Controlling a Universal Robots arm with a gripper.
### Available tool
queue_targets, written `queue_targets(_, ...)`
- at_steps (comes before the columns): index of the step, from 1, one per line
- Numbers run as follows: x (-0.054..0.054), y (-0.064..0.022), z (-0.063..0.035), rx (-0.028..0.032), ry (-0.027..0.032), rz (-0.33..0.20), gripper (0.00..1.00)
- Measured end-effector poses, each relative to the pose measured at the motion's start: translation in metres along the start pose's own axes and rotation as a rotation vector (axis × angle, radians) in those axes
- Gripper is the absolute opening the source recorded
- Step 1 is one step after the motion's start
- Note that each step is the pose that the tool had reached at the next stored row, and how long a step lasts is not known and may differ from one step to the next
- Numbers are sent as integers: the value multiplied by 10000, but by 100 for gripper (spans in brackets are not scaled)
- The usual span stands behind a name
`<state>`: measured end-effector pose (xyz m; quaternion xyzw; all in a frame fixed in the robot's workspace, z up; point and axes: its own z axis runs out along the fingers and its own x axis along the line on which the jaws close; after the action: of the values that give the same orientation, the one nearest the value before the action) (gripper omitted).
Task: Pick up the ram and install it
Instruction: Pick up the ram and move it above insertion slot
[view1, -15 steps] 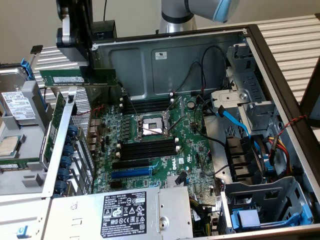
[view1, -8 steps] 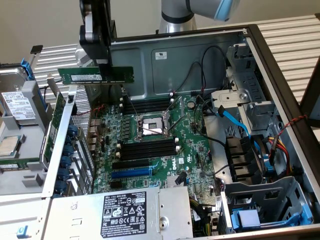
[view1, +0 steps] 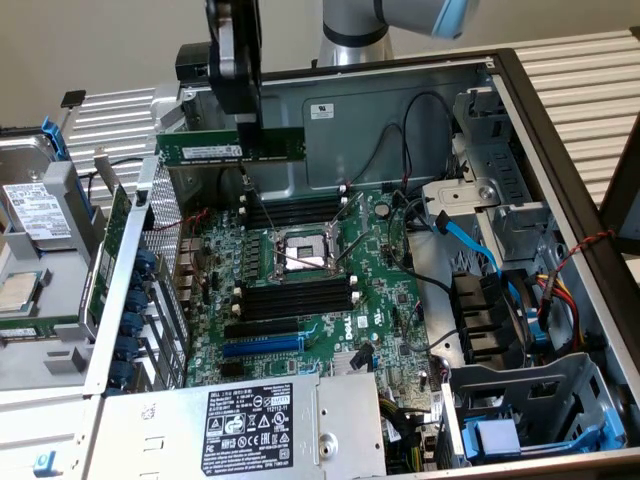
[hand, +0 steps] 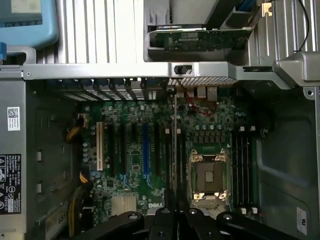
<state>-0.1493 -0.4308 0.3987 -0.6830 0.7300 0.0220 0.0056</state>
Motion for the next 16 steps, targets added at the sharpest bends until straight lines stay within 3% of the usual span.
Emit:
queue_targets(2,-22,-70,10,42,-2,-2,13)
queue_targets(6,-106,-219,54,55,-3,-2,13)
queue_targets(9,-165,-256,80,97,-5,-6,13)
queue_targets(11,-176,-256,94,160,-14,-10,13)
queue_targets(14,-176,-256,110,328,-43,-17,13)
queue_targets(16,-175,-257,135,382,-58,-21,13)
